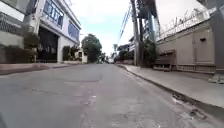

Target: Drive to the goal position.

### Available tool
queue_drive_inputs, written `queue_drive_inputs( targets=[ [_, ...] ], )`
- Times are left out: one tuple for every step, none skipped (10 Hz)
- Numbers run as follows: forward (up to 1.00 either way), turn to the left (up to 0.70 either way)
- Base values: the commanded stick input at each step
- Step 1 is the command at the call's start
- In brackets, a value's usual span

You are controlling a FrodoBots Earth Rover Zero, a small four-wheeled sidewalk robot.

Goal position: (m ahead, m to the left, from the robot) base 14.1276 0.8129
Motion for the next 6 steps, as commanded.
queue_drive_inputs(
  targets=[
    [1.00,0.00],
    [1.00,0.00],
    [1.00,0.00],
    [1.00,0.00],
    [1.00,0.00],
    [1.00,0.00]
  ],
)
